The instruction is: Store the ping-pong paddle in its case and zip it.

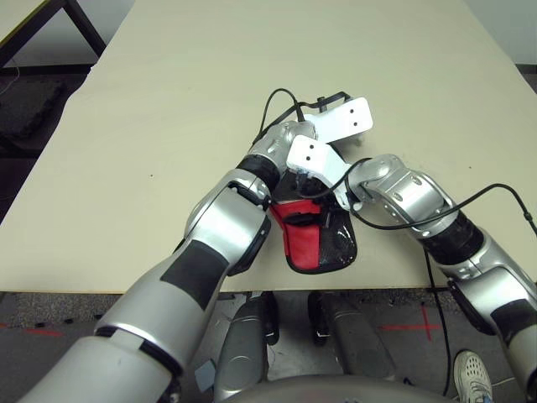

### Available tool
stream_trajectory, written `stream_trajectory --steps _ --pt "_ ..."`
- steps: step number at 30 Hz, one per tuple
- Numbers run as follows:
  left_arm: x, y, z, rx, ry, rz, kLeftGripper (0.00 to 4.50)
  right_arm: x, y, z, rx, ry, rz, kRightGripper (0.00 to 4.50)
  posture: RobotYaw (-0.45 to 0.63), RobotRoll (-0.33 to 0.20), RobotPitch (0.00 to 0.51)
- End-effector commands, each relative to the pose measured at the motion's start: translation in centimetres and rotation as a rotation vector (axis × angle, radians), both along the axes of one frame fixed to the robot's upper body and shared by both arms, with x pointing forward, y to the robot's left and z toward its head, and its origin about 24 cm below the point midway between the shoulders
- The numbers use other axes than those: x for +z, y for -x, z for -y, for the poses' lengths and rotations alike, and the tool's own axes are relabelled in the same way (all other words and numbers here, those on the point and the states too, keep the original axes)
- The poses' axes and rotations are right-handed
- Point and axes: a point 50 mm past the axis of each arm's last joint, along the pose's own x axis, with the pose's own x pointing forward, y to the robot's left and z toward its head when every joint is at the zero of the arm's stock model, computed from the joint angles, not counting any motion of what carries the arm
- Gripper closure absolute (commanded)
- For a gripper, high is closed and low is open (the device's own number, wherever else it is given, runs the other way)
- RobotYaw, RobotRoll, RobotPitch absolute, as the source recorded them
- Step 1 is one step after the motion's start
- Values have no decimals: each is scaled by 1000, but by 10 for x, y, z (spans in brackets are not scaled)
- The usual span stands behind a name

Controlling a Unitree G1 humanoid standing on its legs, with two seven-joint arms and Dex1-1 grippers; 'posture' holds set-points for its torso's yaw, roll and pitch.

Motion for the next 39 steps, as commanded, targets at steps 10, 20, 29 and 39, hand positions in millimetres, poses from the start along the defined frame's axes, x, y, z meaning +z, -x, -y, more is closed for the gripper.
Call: stream_trajectory --steps 10,20,29,39 --pt "32 -4 -19 -62 309 -138 735 -19 -12 10 -95 40 -57 0 -122 0 191" --pt "40 0 -47 -171 382 -284 21 -7 -15 16 -119 16 -49 0 -111 0 183" --pt "51 2 -92 -49 483 -226 21 36 -26 33 -174 -62 -16 0 -92 0 176" --pt "55 4 -105 38 591 -196 21 131 -67 77 -366 -165 259 0 -100 0 162"
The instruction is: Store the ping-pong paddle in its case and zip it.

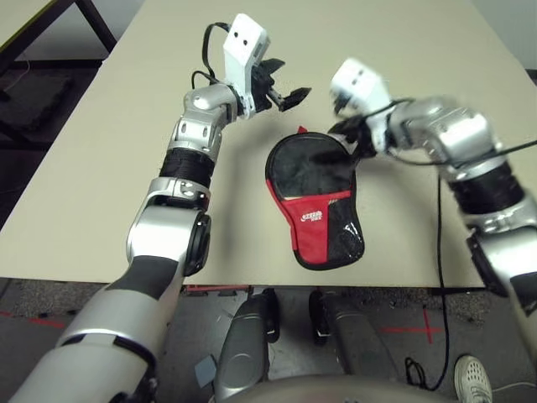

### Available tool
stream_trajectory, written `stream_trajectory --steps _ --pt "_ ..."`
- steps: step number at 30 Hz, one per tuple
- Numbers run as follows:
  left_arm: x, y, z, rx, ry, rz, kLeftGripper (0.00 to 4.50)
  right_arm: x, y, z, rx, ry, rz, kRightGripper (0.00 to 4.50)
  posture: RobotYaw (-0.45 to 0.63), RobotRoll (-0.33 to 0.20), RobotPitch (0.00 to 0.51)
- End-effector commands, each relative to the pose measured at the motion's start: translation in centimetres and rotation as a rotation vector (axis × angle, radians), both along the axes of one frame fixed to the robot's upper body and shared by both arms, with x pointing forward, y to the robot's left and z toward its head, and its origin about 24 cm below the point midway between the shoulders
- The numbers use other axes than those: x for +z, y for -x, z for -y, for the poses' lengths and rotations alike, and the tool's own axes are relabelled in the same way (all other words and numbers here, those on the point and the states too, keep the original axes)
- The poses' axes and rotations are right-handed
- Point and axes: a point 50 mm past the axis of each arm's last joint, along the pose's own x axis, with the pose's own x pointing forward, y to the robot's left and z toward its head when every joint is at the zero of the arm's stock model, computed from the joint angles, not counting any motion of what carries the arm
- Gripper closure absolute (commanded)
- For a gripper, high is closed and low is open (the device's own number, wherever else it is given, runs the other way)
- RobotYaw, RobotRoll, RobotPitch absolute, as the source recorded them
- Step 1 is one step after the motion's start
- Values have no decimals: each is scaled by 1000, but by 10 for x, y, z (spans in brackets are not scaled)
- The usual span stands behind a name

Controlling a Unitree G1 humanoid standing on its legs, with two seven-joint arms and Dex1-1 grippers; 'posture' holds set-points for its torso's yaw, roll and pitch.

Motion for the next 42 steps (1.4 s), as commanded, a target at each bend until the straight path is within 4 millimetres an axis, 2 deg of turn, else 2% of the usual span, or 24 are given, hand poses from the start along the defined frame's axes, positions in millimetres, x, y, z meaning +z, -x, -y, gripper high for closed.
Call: stream_trajectory --steps 1,3,5,14,27,37,42 --pt "-12 3 3 -20 1 -53 21 18 -16 15 -96 -34 89 0 -100 0 162" --pt "-19 6 11 -71 -13 -86 21 24 -31 25 -196 -46 158 0 -104 0 159" --pt "-26 11 18 -121 -32 -123 21 21 -42 30 -268 -50 188 0 -104 0 158" --pt "-59 34 33 -271 -153 -264 21 -30 -63 36 -352 -9 105 0 -87 0 159" --pt "-71 50 23 -217 -134 -307 21 -55 -68 52 -424 74 109 0 -59 0 156" --pt "-66 40 1 -30 -17 -294 21 -76 -66 55 -447 76 30 0 -45 0 158" --pt "-68 40 -1 -20 -15 -303 0 -82 -65 55 -455 83 13 1530 -39 0 157"
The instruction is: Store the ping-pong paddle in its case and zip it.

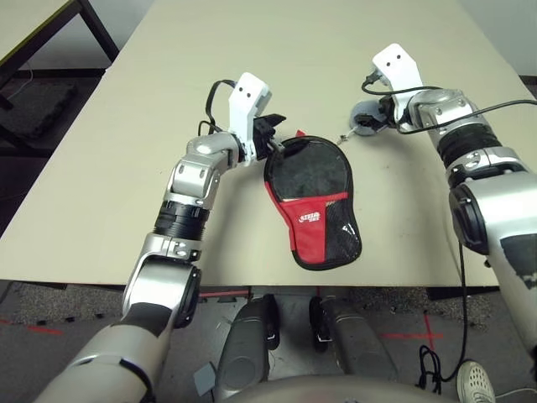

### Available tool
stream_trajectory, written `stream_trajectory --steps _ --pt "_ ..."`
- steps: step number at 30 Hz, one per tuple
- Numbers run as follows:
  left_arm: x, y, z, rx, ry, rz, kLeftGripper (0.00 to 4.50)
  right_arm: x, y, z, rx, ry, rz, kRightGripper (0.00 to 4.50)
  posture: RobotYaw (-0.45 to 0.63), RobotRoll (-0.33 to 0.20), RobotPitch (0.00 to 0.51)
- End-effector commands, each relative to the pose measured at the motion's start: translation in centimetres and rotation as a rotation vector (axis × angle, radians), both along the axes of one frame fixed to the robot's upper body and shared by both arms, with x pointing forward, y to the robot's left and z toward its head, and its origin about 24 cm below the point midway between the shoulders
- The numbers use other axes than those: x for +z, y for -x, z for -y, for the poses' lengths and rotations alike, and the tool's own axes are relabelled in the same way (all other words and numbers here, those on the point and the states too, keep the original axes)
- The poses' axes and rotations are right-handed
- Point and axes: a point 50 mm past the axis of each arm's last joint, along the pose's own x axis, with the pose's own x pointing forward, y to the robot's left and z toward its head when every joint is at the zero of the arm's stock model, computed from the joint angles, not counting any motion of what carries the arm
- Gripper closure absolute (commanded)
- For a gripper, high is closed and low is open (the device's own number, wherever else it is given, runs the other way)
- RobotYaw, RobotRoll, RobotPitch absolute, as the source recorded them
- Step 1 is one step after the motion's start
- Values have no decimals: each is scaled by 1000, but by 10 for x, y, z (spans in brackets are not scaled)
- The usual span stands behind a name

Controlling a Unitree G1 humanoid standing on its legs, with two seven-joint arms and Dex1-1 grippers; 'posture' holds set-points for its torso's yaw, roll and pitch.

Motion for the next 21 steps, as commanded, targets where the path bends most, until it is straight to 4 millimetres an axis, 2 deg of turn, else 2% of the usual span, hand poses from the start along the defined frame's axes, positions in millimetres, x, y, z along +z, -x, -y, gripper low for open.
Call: stream_trajectory --steps 1,8,10,14,21 --pt "-8 1 -5 10 -4 -37 0 -14 2 2 -13 5 -42 1848 -39 0 157" --pt "-18 14 9 -105 -12 -112 0 -13 3 6 -3 28 -47 3899 -50 0 154" --pt "-22 17 13 -128 -33 -131 0 -14 3 6 4 29 -53 4281 -53 0 153" --pt "-31 18 17 -146 -76 -168 0 -14 4 7 11 27 -58 4329 -69 0 149" --pt "-49 7 22 -167 -214 -173 0 -14 4 5 19 17 -62 4329 -82 0 144"
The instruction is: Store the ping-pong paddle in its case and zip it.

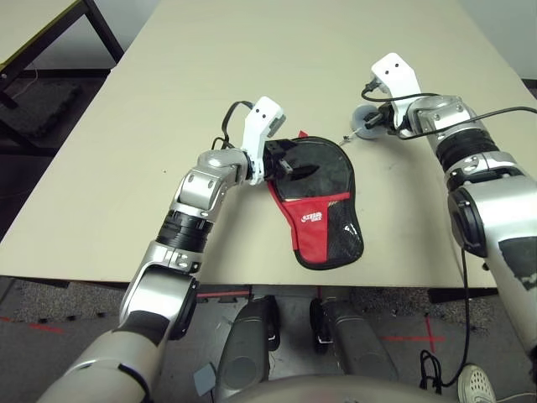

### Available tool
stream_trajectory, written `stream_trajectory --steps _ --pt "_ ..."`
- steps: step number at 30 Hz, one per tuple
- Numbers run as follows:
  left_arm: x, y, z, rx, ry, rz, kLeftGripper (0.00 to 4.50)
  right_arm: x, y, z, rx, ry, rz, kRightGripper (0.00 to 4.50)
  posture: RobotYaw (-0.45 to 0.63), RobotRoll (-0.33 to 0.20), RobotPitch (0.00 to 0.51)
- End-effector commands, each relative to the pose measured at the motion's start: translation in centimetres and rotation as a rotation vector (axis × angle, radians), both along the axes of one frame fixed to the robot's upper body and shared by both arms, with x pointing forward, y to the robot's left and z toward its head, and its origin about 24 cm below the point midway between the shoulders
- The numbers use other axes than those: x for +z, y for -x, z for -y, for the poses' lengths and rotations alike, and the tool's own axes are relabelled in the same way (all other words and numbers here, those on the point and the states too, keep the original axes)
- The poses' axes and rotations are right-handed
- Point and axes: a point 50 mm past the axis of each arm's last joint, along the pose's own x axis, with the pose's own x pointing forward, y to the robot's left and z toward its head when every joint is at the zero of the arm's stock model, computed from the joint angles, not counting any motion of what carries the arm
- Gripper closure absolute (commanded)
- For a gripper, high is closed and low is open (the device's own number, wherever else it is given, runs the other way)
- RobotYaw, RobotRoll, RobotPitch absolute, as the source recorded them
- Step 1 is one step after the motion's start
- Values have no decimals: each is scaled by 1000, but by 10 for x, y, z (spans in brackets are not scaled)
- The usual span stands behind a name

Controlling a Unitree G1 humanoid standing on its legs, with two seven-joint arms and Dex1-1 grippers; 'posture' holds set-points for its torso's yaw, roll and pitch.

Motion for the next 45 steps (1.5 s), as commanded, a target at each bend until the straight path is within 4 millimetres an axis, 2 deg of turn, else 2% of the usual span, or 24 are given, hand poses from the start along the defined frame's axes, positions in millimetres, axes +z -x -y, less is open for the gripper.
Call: stream_trajectory --steps 1,7,13,20,29,45 --pt "-12 -5 3 -15 -78 -14 0 -6 1 1 -1 -5 -24 4329 -82 0 144" --pt "-29 -8 8 -44 -172 -53 0 -4 1 -2 13 -2 -18 4329 -92 0 146" --pt "-37 -6 15 -69 -215 -85 0 0 4 -2 50 12 -36 4329 -97 0 153" --pt "-40 -5 17 -60 -222 -106 0 -3 20 9 91 63 -87 4329 -115 0 166" --pt "-44 -3 19 -64 -214 -128 0 -10 80 26 147 143 -152 4329 -147 0 183" --pt "-45 -6 20 -61 -212 -135 0 -13 185 39 212 186 -373 4330 -196 0 192"
